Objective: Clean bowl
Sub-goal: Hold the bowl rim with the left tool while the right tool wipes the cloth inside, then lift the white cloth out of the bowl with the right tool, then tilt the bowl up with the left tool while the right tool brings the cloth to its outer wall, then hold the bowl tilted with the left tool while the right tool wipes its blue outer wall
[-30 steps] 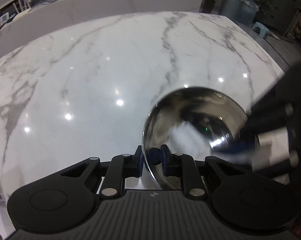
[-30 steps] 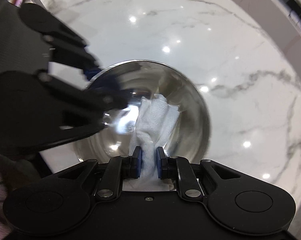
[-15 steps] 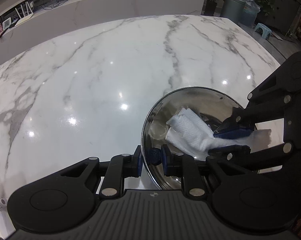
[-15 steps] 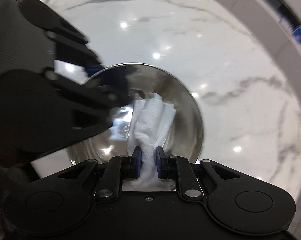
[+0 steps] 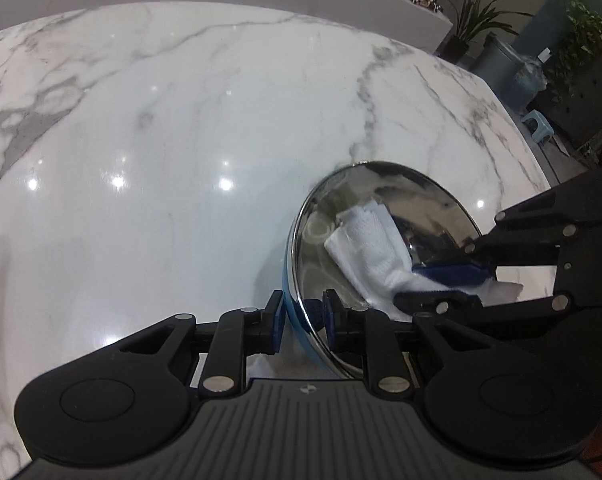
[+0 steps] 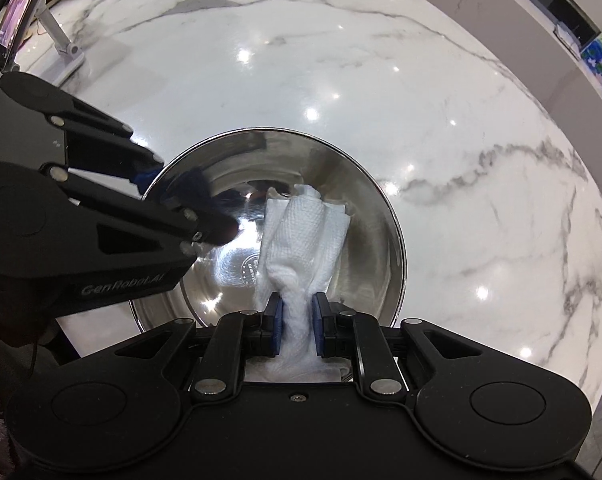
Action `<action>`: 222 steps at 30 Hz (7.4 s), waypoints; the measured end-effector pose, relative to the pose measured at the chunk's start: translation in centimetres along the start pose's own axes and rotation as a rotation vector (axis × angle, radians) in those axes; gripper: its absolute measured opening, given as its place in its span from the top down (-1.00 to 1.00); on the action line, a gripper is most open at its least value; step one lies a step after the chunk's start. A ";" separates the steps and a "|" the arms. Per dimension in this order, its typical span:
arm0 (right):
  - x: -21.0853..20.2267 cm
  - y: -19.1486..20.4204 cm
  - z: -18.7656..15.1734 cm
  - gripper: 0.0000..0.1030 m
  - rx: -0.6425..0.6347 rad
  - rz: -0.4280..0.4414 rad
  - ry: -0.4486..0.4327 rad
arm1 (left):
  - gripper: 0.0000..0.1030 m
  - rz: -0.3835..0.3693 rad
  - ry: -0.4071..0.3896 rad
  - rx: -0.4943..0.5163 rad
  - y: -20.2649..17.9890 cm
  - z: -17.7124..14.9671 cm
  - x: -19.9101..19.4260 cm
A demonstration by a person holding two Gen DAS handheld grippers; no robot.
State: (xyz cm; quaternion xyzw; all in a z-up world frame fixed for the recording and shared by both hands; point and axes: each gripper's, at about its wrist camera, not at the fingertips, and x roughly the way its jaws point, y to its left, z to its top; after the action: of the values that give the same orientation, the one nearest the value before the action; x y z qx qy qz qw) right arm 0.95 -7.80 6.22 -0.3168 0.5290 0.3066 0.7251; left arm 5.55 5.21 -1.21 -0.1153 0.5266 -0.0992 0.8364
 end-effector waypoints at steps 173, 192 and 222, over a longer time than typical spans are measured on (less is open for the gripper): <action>5.9 -13.0 -14.1 0.81 0.944 0.421 -0.742 | 0.65 0.191 -0.095 0.166 -3.6 -1.0 -0.8; 8.9 -12.0 -12.0 0.81 0.956 0.542 -0.616 | 0.73 0.188 -0.102 0.187 -3.5 -1.0 -0.5; 9.6 -13.3 -11.7 0.81 0.948 0.575 -0.644 | 0.74 0.214 -0.097 0.189 -3.4 -0.8 -0.7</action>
State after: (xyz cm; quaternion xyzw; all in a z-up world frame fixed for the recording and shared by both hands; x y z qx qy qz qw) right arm 7.06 -24.08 -4.04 0.3007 0.4267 0.3014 0.7979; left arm 4.35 2.08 0.08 0.0159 0.4832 -0.0528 0.8738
